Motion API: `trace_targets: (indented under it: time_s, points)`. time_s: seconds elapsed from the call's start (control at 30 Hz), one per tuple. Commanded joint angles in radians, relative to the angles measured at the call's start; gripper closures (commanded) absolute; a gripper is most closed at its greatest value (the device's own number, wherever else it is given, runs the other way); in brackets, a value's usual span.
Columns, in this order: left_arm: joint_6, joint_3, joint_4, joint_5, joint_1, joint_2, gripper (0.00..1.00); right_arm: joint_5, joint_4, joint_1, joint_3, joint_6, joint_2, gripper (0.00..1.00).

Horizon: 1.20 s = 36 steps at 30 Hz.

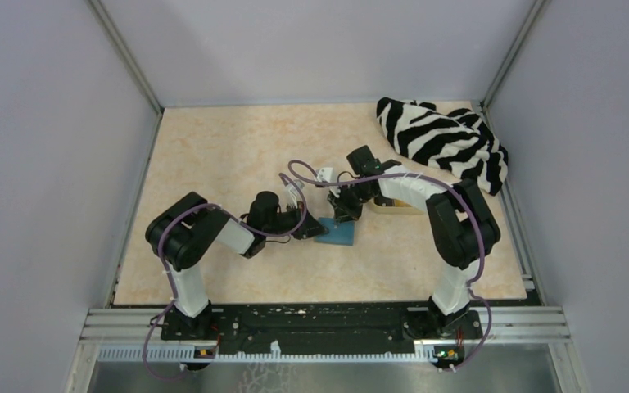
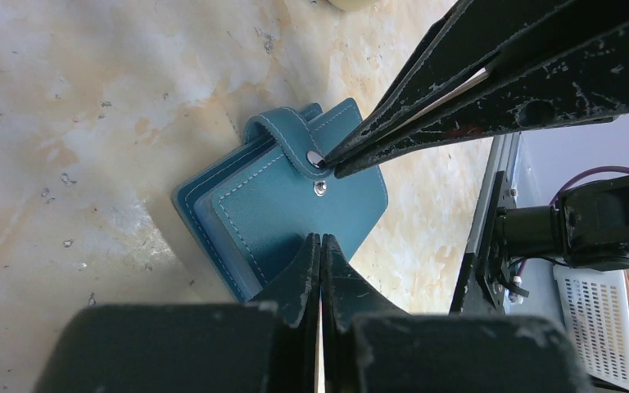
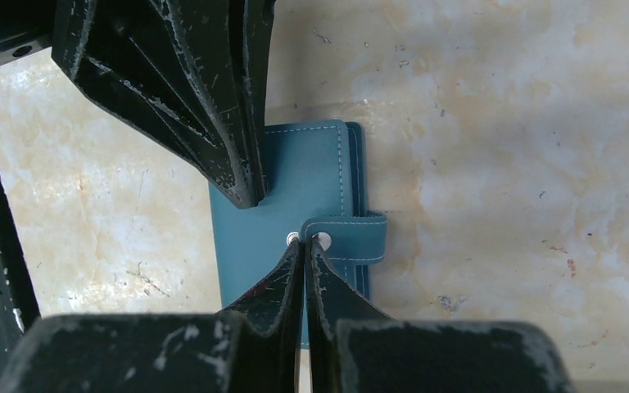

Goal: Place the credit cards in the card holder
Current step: Close the card holder at the center of the board.

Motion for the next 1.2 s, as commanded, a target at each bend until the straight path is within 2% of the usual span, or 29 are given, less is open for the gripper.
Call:
trace_targets:
  time_s: [0.0,0.53,1.17]
  points:
    - [0.017,0.000,-0.029,0.002,0.006,0.032,1.00,0.022,0.029,0.014,-0.015,0.004,-0.057,1.00]
    - [0.015,0.000,-0.028,0.001,0.006,0.038,1.00,-0.006,-0.018,0.019,-0.006,-0.003,-0.093,1.00]
    - [0.015,0.002,-0.028,0.003,0.005,0.041,1.00,0.050,-0.058,0.071,-0.025,-0.030,-0.053,1.00]
